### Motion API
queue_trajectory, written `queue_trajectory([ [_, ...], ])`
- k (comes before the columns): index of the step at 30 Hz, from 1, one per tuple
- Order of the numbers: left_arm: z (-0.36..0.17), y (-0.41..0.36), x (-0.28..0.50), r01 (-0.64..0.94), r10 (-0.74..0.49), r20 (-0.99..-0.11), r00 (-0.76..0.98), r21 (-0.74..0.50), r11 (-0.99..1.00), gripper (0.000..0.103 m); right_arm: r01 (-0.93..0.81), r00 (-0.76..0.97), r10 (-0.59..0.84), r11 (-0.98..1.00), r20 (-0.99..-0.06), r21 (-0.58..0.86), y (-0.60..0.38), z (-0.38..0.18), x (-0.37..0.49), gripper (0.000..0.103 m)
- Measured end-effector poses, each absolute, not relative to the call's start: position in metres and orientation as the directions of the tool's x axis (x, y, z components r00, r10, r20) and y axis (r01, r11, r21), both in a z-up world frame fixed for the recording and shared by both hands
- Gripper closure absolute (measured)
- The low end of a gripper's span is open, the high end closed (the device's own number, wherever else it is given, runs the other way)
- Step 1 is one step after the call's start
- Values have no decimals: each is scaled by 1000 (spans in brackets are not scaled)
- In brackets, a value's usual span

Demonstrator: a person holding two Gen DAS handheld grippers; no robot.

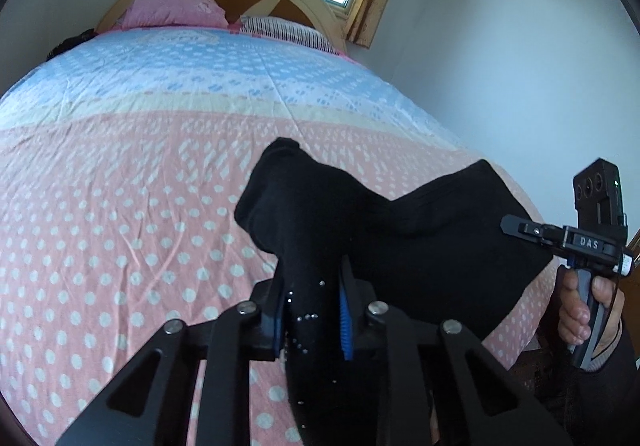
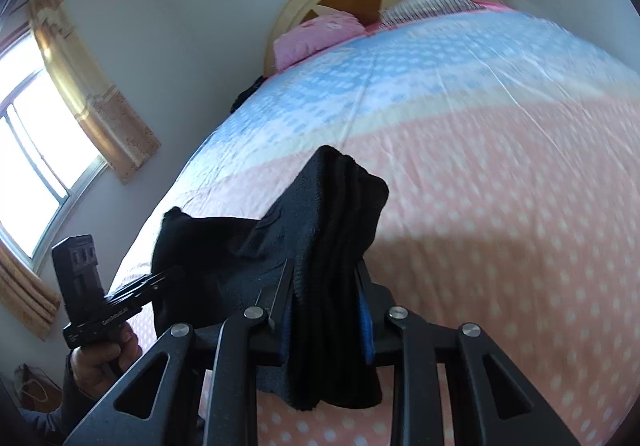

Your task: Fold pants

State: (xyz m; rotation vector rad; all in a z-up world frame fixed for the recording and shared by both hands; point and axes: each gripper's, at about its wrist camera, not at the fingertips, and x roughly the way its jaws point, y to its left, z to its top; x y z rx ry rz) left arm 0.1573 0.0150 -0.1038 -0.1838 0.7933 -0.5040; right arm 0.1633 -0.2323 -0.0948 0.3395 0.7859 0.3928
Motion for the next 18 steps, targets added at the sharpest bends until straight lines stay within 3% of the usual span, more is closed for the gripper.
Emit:
queue_trajectory([
  [8, -71, 55, 153, 324, -444, -584, 679, -304, 896, 83, -341, 615, 511, 859, -600, 382, -172, -67, 202, 77],
  [18, -65, 113, 155, 205, -326, -586, 742, -264, 942, 83, -430, 540, 575, 817, -615, 386, -106, -72, 249, 77],
])
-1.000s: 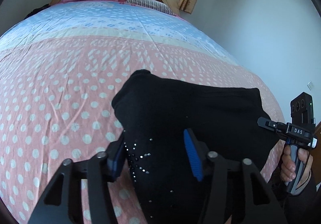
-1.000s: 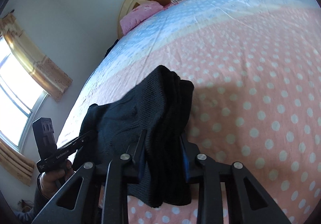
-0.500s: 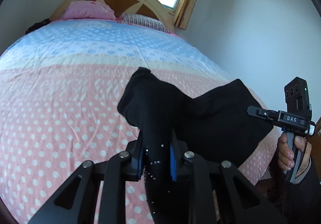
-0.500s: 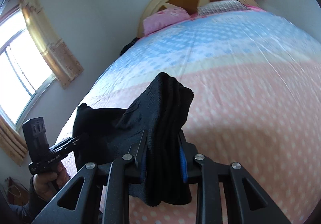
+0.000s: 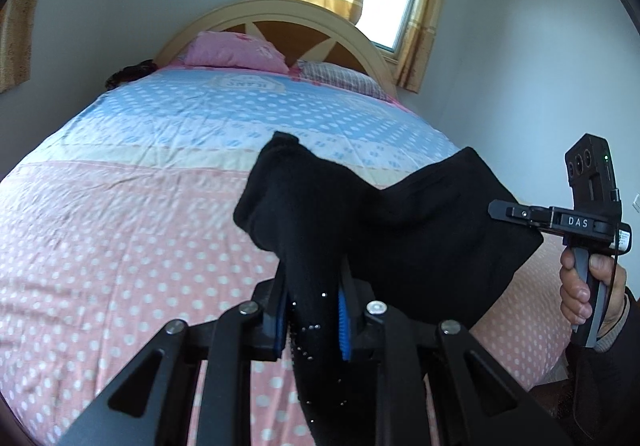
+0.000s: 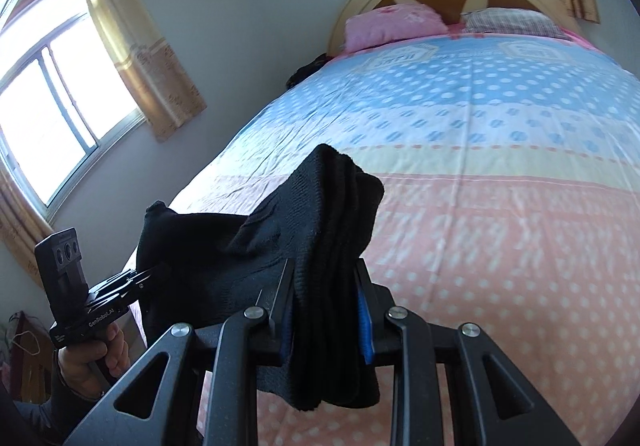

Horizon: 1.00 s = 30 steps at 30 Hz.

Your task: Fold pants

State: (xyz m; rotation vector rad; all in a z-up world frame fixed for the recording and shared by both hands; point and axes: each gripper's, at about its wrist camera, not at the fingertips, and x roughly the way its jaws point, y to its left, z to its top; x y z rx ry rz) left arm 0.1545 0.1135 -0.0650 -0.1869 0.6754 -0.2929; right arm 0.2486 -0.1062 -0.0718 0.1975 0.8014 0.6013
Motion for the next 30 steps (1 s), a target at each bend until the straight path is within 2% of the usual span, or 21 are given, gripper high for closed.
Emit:
queue_trajectory([
  [21, -82, 184, 156, 33, -167, -623, 764, -221, 975, 83, -495, 431, 638, 758, -638, 424, -12, -110, 295, 77],
  [30, -93, 204, 151, -11, -144, -651, 746, -228, 974, 84, -485, 408, 646, 752, -646, 446, 5, -127, 304, 77],
])
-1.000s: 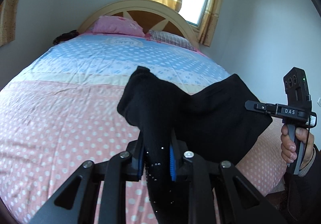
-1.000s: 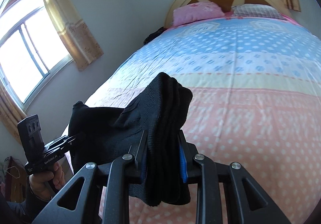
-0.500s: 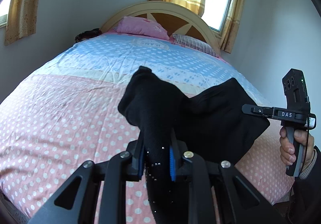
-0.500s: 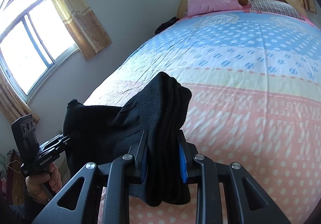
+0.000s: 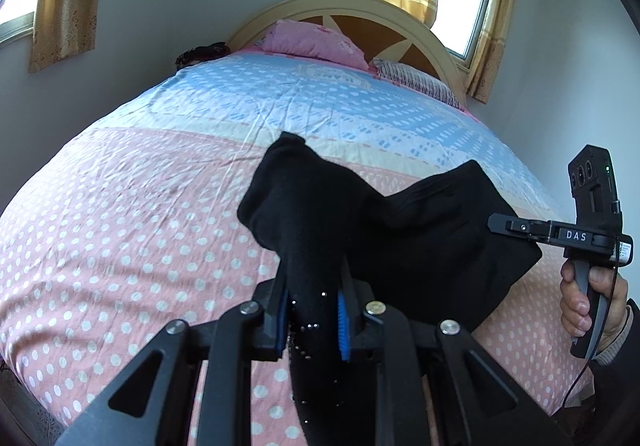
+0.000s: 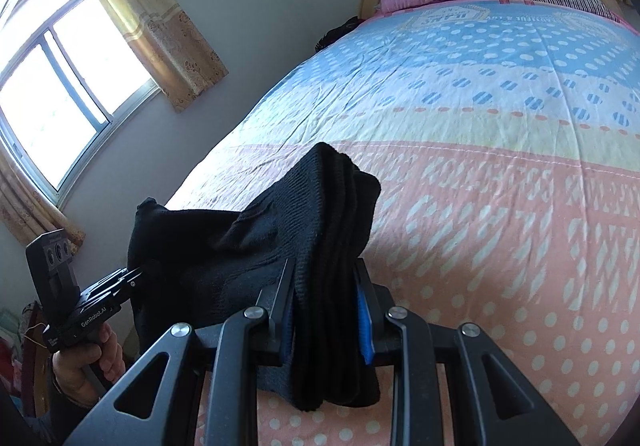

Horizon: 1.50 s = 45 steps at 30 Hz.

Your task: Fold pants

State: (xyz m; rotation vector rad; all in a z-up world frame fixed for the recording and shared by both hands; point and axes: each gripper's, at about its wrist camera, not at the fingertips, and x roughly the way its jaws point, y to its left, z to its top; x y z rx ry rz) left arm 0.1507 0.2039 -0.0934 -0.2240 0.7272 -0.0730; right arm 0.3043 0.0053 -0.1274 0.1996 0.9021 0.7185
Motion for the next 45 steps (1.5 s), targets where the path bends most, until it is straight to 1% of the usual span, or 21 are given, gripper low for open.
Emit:
queue_trajectory([
  [8, -105, 209, 150, -27, -135, -671, 729, -225, 974, 84, -439, 374, 629, 767, -681, 468, 8, -152, 319, 76],
  [11, -119, 214, 154, -47, -111, -696, 710, -204, 978, 79, -405, 368, 616, 780, -696, 476, 4, -165, 323, 72],
  [12, -124, 214, 156, -45, -109, -708, 698, -195, 980, 77, -394, 364, 611, 785, -703, 478, 3, -170, 324, 67],
  [13, -130, 214, 157, -50, -98, -716, 692, -183, 982, 71, -380, 367, 604, 792, -708, 479, 0, -174, 325, 62],
  [14, -133, 214, 157, -55, -89, -718, 690, -175, 983, 67, -370, 372, 602, 794, -707, 482, -3, -176, 325, 58],
  [15, -135, 214, 156, -60, -77, -719, 691, -163, 985, 62, -359, 378, 602, 796, -704, 487, -6, -178, 325, 53],
  [16, -136, 214, 155, -61, -70, -716, 695, -157, 986, 58, -343, 382, 605, 794, -698, 501, -10, -181, 325, 49],
  [17, -136, 214, 154, -69, -54, -711, 701, -143, 987, 53, -330, 382, 611, 791, -693, 516, -14, -182, 326, 48],
  [18, -136, 213, 152, -86, -24, -710, 704, -119, 989, 42, -317, 383, 618, 786, -686, 531, -17, -184, 325, 48],
  [19, -137, 214, 151, -97, -5, -708, 706, -103, 990, 34, -309, 389, 624, 782, -678, 542, -21, -184, 323, 48],
  [22, -140, 219, 146, -127, 8, -706, 708, -117, 985, 27, -297, 421, 616, 788, -666, 540, -30, -179, 315, 48],
  [24, -141, 224, 140, -157, 9, -707, 707, -144, 977, 25, -287, 454, 600, 798, -658, 530, -38, -171, 307, 47],
  [26, -140, 227, 133, -185, 23, -707, 706, -153, 971, 22, -261, 499, 555, 829, -666, 495, -46, -161, 296, 47],
  [28, -139, 230, 127, -207, 47, -714, 698, -139, 968, 19, -243, 541, 528, 843, -654, 479, -55, -147, 280, 47],
  [30, -133, 234, 117, -241, 80, -718, 691, -125, 962, 19, -239, 564, 520, 846, -642, 476, -58, -136, 265, 47],
  [34, -112, 230, 99, -258, 127, -679, 723, -94, 961, 19, -276, 610, 514, 851, -604, 446, -51, -109, 229, 47],
  [39, -71, 217, 79, -230, 113, -598, 793, -123, 965, 19, -351, 655, 513, 857, -555, 378, -34, -76, 183, 45],
  [41, -50, 210, 70, -212, 108, -554, 826, -128, 969, 16, -390, 678, 515, 857, -524, 337, -29, -60, 162, 44],
  [43, -31, 204, 60, -201, 112, -503, 857, -126, 971, 9, -407, 703, 503, 864, -503, 295, -25, -46, 146, 41],
  [45, -14, 199, 51, -193, 117, -458, 881, -121, 974, 5, -412, 725, 490, 872, -485, 264, -25, -38, 134, 39],
])
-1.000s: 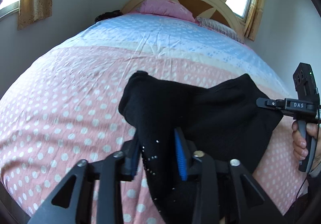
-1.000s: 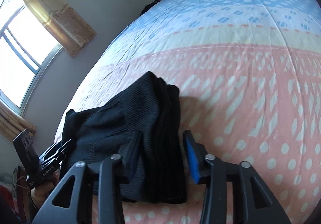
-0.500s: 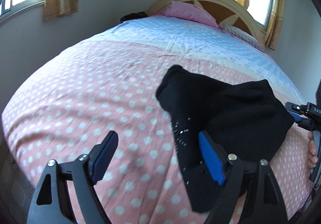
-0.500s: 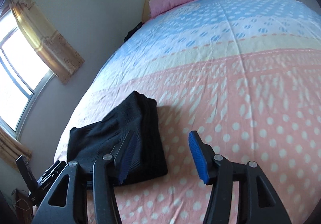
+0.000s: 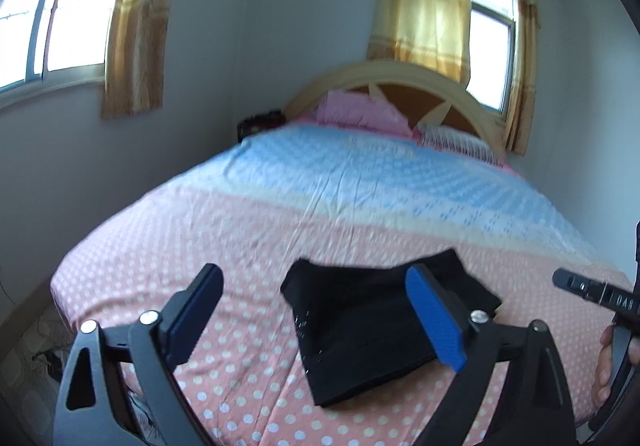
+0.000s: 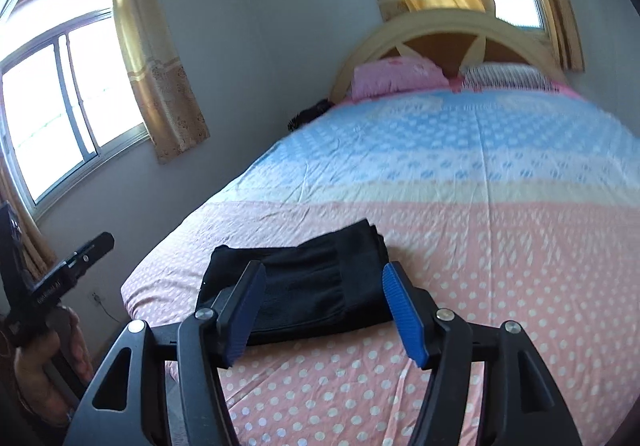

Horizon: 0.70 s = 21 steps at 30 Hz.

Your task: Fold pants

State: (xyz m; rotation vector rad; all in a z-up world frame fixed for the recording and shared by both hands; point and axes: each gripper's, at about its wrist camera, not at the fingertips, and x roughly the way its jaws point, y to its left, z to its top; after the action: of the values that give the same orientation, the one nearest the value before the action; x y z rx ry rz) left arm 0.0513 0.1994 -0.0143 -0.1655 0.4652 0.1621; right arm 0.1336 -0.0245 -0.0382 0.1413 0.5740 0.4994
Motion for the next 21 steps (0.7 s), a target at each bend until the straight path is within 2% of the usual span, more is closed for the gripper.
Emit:
queue_trajectory([
  [8, 21, 182, 31, -154, 107, -369, 923, -100, 983, 0, -413, 770, 460, 887, -442, 204, -31, -18, 106, 38],
  [21, 10, 167, 33, -134, 94, -388, 917, -78, 988, 0, -401, 772, 454, 891, -445, 213, -36, -20, 98, 38],
])
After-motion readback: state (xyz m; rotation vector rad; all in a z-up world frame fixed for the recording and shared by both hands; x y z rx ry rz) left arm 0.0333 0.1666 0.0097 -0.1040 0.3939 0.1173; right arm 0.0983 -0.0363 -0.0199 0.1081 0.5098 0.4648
